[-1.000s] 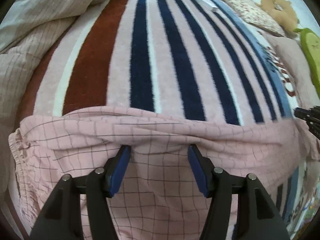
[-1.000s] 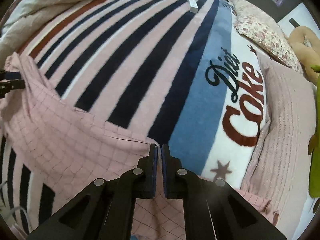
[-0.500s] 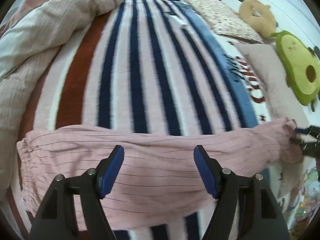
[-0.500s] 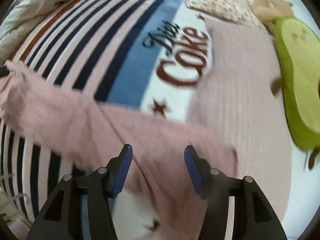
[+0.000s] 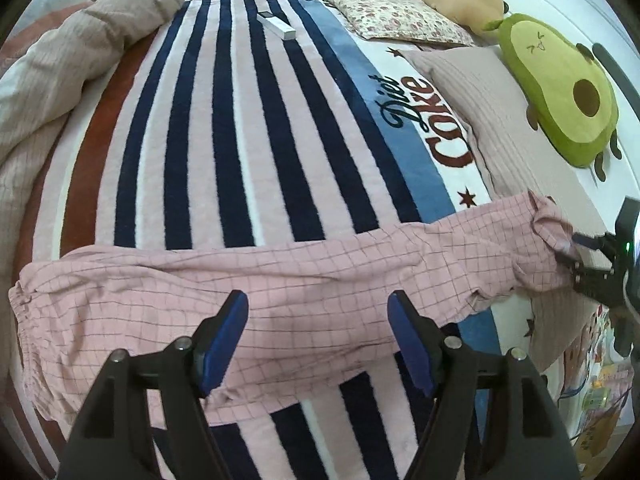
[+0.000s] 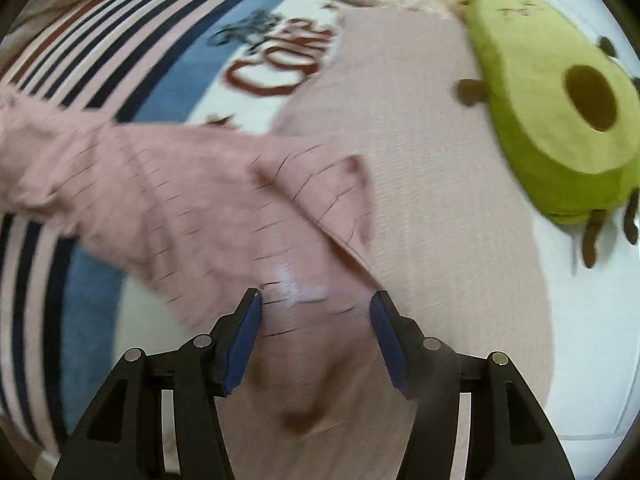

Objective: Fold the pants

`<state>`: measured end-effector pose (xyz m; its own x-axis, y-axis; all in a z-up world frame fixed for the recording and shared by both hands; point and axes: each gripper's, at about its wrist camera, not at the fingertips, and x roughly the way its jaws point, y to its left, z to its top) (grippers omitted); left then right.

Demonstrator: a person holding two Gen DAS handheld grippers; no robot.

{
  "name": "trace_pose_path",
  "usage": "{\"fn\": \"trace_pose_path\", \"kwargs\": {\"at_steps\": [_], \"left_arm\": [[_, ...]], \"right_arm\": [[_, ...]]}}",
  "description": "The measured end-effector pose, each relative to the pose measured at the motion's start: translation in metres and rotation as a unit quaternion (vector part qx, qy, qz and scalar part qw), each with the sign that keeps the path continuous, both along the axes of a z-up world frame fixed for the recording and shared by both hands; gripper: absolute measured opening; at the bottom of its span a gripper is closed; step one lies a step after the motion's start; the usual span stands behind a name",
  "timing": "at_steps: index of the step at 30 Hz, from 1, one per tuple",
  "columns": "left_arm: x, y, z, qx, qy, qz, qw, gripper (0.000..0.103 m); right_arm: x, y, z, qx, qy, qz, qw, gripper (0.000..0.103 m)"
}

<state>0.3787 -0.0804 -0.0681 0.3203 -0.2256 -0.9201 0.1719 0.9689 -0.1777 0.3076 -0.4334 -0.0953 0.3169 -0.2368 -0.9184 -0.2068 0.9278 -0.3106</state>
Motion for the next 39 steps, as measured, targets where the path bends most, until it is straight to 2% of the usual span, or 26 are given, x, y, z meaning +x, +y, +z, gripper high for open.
{"fn": "trace_pose_path", "kwargs": {"at_steps": [3,5,8,9,10,11,13,17,20,22,24,27,29,31,32,36,38,39], "left_arm": [[-0.002,-0.007,0.001,0.001,0.000,0.006,1.0000,0.068],[-0.003,-0.010,0.002,0.001,0.000,0.009,1.0000,0.068],[-0.003,-0.013,0.003,0.004,0.002,0.016,0.9999,0.068],[-0.003,-0.014,0.003,0.005,0.002,0.017,0.9998,0.068],[-0.003,-0.014,0.004,0.006,0.001,0.019,0.9998,0.068],[-0.003,-0.014,0.004,0.007,0.000,0.021,0.9998,0.068],[-0.002,-0.014,0.005,0.010,0.000,0.026,0.9996,0.068],[0.000,-0.014,0.004,0.013,0.002,0.035,0.9993,0.068],[0.002,-0.014,0.004,0.011,0.003,0.040,0.9991,0.068],[0.004,-0.015,0.002,0.015,0.004,0.042,0.9990,0.068],[0.006,-0.015,0.001,0.018,0.005,0.045,0.9988,0.068],[0.009,-0.019,0.001,0.015,0.005,0.045,0.9989,0.068],[0.011,-0.025,0.001,0.012,0.006,0.038,0.9992,0.068],[0.012,-0.033,0.002,0.006,0.006,0.028,0.9996,0.068],[0.013,-0.037,0.002,0.002,0.006,0.023,0.9997,0.068],[0.018,-0.051,0.002,-0.012,0.008,0.005,0.9999,0.068],[0.021,-0.057,0.004,-0.016,0.013,-0.002,0.9998,0.068],[0.021,-0.060,0.004,-0.018,0.015,-0.005,0.9997,0.068]], "right_arm": [[0.012,-0.010,0.008,0.051,-0.012,-0.008,0.999,0.055],[0.017,-0.006,0.008,0.058,-0.007,0.018,0.998,0.055],[0.021,0.003,-0.004,0.075,0.035,0.049,0.995,0.052],[0.020,0.007,-0.008,0.056,0.036,0.061,0.996,0.038],[0.020,0.009,-0.009,0.033,0.027,0.068,0.997,0.009],[0.021,0.008,-0.007,0.010,0.011,0.071,0.997,0.008],[0.028,-0.007,0.007,0.058,-0.014,0.038,0.998,0.005],[0.045,-0.027,0.015,0.078,-0.041,0.002,0.996,0.004],[0.059,-0.050,0.018,0.149,-0.035,-0.044,0.987,0.004],[0.064,-0.070,0.018,0.199,-0.028,-0.085,0.976,0.005],[0.067,-0.090,0.020,0.213,-0.037,-0.123,0.968,0.007],[0.065,-0.104,0.024,0.191,-0.049,-0.139,0.971,0.012],[0.061,-0.102,0.025,0.206,-0.041,-0.136,0.968,0.018],[0.054,-0.094,0.023,0.237,-0.026,-0.126,0.963,0.062],[0.052,-0.091,0.021,0.238,-0.024,-0.122,0.963,0.068],[0.039,-0.057,0.001,0.194,-0.009,-0.074,0.978,0.066],[0.033,-0.039,-0.005,0.166,-0.018,-0.044,0.985,0.065],[0.029,-0.027,-0.009,0.142,-0.027,-0.026,0.989,0.059]]}}
